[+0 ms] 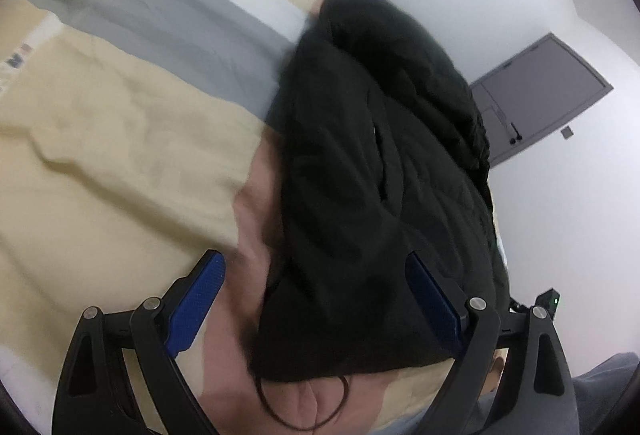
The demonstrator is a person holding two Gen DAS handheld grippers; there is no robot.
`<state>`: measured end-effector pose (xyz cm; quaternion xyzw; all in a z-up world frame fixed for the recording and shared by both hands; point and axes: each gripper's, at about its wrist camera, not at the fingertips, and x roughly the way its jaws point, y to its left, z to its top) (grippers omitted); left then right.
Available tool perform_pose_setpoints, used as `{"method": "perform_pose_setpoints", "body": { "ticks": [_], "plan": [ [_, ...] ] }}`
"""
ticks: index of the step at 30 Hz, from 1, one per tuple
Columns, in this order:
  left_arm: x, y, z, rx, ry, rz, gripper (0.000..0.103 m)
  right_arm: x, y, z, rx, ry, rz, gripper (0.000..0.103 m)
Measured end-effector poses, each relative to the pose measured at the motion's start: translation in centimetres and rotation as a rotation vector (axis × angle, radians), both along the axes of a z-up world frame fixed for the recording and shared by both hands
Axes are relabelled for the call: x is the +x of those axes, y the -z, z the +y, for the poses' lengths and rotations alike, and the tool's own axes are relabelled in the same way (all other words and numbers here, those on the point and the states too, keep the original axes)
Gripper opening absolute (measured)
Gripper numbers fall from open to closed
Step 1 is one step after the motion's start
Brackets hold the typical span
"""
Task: Fold large clothes
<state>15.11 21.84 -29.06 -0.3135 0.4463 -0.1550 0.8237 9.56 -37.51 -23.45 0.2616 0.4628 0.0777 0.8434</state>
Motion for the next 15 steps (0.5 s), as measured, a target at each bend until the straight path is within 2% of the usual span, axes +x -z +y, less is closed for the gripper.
{"method": "perform_pose_setpoints", "body": {
  "ticks": [2,4,5,6,7,11,13,15],
  "plan": [
    [0.8,0.6,-1.0,0.031,0.025,0.008,0.091,0.2,0.5,0.0,0.035,-0.005,0.007,0.072],
    [1.1,0.6,-1.5,0.067,0.009,0.006,0.091,0.4,0.8,0.0,0.074,-0.004,0.014,0.072],
    [1.2,0.5,-1.6,0.062,0.004,0.0,0.086,0.4,0.7,0.1,0.081,-0.003,0.015,0.072],
    [1.2,0.0,-1.8,0.028,0.012,-0.016,0.074,0.4,0.7,0.4,0.081,-0.005,0.014,0.074],
    [1.2,-0.6,-2.0,-0.011,0.032,-0.028,0.069,0.3,0.4,0.6,0.08,-0.013,0.006,0.075],
    [0.4,-2.8,-2.9,-0.086,0.101,-0.09,0.069,-0.1,-1.3,1.4,0.093,-0.033,-0.049,0.075],
    [0.0,-4.0,-3.0,-0.156,0.141,-0.142,0.069,-0.5,-2.1,1.5,0.128,-0.04,-0.092,0.075],
    [-0.1,-4.5,-3.2,-0.147,0.154,-0.163,0.069,-0.6,-2.6,1.7,0.163,-0.049,-0.127,0.076]
  ]
}}
